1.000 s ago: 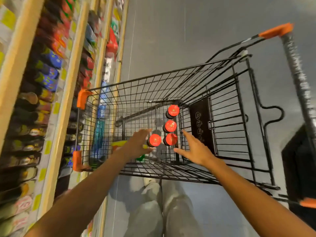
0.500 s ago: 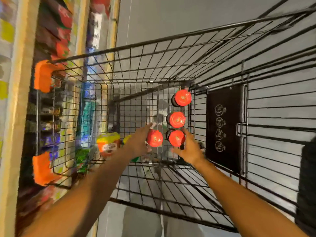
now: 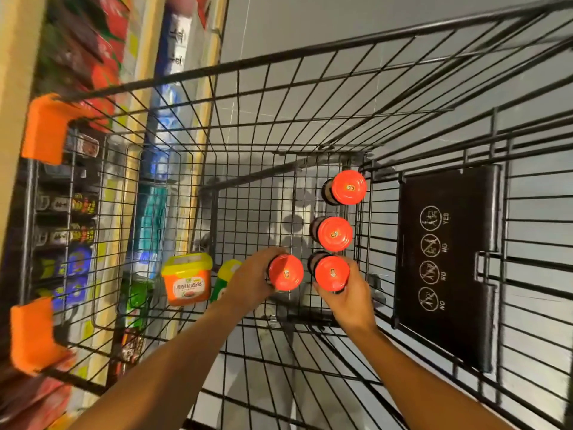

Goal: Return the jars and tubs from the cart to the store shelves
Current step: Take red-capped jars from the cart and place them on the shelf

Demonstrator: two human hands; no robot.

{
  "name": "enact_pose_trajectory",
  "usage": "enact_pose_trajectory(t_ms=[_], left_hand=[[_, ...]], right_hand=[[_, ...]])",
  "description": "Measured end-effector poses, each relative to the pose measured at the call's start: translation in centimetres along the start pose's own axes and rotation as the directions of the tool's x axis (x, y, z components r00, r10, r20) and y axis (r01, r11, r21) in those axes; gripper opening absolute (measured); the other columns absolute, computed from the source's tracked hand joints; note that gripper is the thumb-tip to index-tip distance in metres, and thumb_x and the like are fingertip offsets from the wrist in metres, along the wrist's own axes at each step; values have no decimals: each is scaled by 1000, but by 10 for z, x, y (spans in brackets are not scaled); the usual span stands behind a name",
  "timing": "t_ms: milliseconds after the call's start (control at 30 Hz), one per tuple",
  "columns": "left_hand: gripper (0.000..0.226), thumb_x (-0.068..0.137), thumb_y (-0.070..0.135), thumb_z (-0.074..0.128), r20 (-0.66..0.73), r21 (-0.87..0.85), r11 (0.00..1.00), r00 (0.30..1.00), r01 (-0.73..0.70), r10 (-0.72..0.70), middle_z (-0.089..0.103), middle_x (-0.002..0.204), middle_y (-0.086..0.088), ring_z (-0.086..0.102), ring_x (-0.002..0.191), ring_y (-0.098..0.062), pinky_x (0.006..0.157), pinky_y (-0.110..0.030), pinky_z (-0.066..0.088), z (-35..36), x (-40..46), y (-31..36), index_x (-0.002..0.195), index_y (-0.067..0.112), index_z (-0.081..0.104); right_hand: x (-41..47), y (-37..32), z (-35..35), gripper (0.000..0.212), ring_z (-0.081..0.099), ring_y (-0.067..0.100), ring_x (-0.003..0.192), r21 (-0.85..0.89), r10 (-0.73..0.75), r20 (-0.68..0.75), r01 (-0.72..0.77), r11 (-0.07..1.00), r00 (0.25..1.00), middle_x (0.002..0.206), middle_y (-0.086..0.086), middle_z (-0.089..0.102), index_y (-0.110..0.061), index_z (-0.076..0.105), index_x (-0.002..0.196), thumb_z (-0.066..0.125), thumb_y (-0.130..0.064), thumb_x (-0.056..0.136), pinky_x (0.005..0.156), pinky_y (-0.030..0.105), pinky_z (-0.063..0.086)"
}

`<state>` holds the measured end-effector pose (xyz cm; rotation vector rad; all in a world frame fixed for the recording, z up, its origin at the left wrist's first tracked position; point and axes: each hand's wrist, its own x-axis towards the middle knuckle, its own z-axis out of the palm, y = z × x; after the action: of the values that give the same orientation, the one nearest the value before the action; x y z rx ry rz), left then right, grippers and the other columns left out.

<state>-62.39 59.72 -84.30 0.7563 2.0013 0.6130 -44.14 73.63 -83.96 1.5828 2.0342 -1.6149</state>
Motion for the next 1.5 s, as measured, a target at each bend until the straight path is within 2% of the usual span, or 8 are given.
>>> enact_pose_trajectory(t_ms=[267,533,633,800,867,1033,1300,1500], left_hand=[[73,63,14,93,-101,-164,986,995,-30,13,66,123,8,60,115,-9,102,-26,47,-34,-38,38,127,27,60],[76,60,25,96,-278,-224,960,955,-166,100,59,121,28,52,112,20,94,-3,40,-155,-141,144,123,41,55],[75,53,36,92,-381,-216,956,919,-200,106,65,114,30,60,110,10,90,-9,46,-204,-190,180,118,49,58],[77,50,10,98,-582,-226,925,804,-306,123,71,102,31,64,95,12,82,-1,43,-261,-271,232,112,35,60],[77,49,15,100,-653,-203,908,742,-366,152,66,101,41,62,95,18,80,0,43,-276,-303,249,113,35,61],[76,49,39,95,-734,-147,884,648,-443,202,70,106,14,61,102,11,80,-1,45,-286,-358,274,118,25,65],[78,46,48,96,-819,-140,885,554,-444,148,72,106,21,64,104,5,83,-8,50,-273,-430,299,117,36,65],[68,49,42,95,-951,-110,919,309,-379,14,70,97,35,65,97,12,78,-2,46,-255,-508,322,110,41,63]], right_hand=[[-36,-36,-30,55,61,-10,103,-88,-147,36,150,985,988,106,-24,67,-41,57,119,88,-37,73,83,5,47],[-122,-179,-90,54,65,-8,92,-4,-344,25,344,939,939,96,-19,71,-43,58,111,91,-36,70,79,5,47],[-170,-235,-113,56,65,-10,89,54,-420,-47,422,905,906,96,-17,73,-44,58,109,91,-45,63,77,3,45],[-243,-308,-149,72,67,-7,88,103,-575,-134,589,802,807,91,-22,73,-44,61,110,79,-80,50,77,6,48],[-268,-332,-163,62,68,-6,86,78,-640,-149,654,752,754,90,-20,74,-45,61,107,87,-63,54,76,7,48],[-320,-366,-184,59,69,-4,89,82,-740,-159,756,649,653,93,-25,72,-41,62,111,93,-37,60,76,8,50],[-364,-389,-194,67,69,-4,92,141,-823,-99,827,544,559,95,-24,74,-41,65,109,81,-74,52,81,12,52],[-393,-415,-201,68,65,-10,97,193,-906,27,887,419,422,103,-18,72,-42,61,112,83,-63,51,79,0,43]])
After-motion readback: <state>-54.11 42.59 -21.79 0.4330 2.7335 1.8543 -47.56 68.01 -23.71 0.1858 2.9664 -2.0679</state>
